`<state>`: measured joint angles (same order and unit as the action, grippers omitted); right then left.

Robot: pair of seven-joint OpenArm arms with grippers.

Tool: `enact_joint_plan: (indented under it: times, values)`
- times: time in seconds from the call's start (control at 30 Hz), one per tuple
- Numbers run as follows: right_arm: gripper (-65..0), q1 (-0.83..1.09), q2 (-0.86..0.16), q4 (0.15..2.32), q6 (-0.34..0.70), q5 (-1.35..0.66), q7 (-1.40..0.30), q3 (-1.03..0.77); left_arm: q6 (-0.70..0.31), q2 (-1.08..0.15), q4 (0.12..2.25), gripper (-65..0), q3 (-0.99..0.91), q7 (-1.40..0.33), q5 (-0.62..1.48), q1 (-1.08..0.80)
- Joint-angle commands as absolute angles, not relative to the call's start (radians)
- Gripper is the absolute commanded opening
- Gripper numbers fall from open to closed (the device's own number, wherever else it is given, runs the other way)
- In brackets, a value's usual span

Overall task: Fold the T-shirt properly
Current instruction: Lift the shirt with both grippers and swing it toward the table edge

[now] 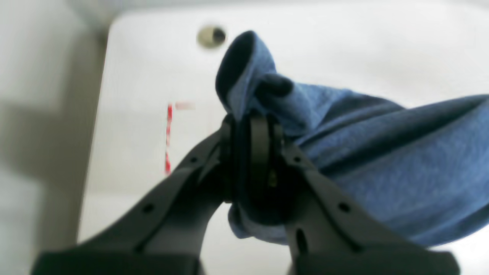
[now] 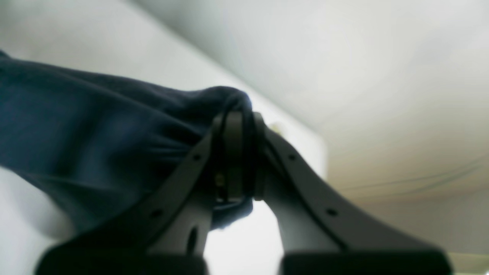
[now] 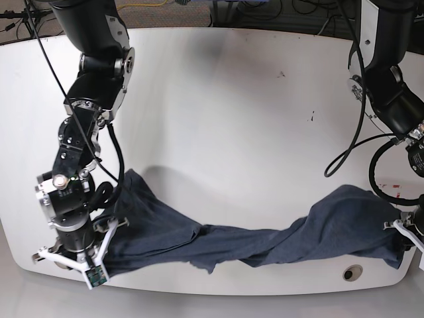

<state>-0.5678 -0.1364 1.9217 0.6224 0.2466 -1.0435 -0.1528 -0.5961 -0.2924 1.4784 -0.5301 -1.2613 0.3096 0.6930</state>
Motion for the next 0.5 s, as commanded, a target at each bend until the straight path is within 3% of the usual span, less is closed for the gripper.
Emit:
enact_joint_plan:
  times: [0.0,0.47]
  values:
    - [-65.0,-0.613,-0.150,1.969,0.613,0.262,-1.059,-0.156,-0.591,-0.334,1.468,-62.1,-0.535,-1.237,0.302,0.748]
    - [-65.0,-0.527,-0.150,1.994,0.613,0.262,-1.059,-0.177,-0.590,-0.335,1.366,-62.1,-0.596,-1.236,0.302,0.705]
